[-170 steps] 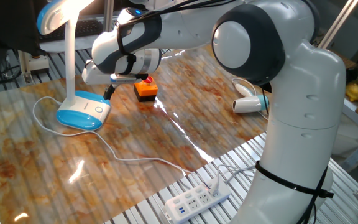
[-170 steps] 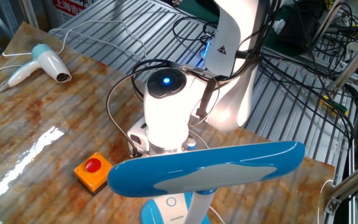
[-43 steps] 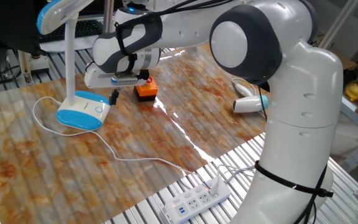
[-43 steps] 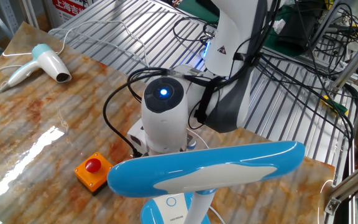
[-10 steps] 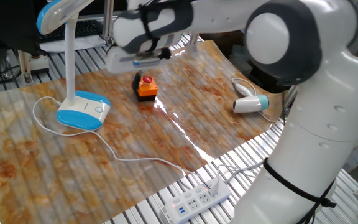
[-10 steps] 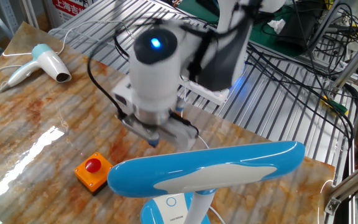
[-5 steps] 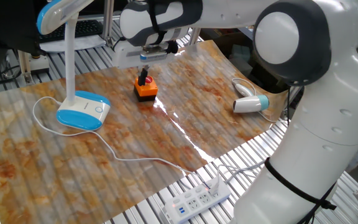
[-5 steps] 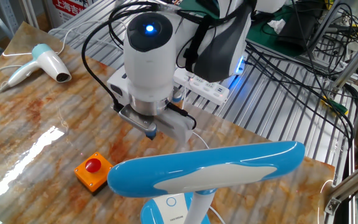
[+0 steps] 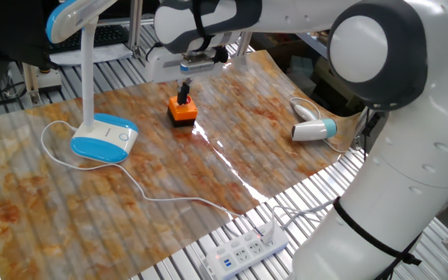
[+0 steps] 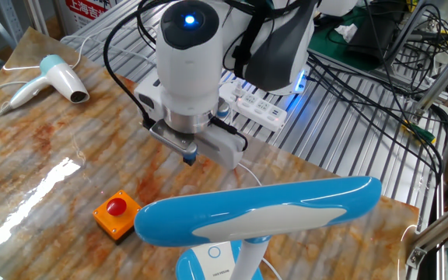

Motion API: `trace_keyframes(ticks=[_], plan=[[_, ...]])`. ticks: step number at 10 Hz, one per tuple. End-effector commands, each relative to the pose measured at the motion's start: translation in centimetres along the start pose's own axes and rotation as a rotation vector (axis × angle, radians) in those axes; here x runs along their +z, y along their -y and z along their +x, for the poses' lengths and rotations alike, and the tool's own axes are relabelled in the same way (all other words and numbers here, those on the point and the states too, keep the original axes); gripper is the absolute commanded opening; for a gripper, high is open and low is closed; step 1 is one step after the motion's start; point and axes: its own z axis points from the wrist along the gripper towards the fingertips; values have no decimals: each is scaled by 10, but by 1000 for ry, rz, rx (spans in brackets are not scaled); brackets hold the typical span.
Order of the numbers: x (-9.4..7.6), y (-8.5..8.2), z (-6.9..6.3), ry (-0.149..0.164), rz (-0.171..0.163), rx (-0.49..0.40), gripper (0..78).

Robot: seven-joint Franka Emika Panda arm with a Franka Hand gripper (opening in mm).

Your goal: Turn off the desk lamp by pressing the button

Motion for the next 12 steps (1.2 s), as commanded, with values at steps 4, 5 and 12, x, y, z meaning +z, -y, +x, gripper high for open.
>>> trace_keyframes(ticks=[4, 5, 12], plan=[[-1, 2, 1, 33, -18, -34, 0], [-1, 2, 1, 73, -13, -8, 0], [-37, 34, 36, 12, 25, -26, 0]])
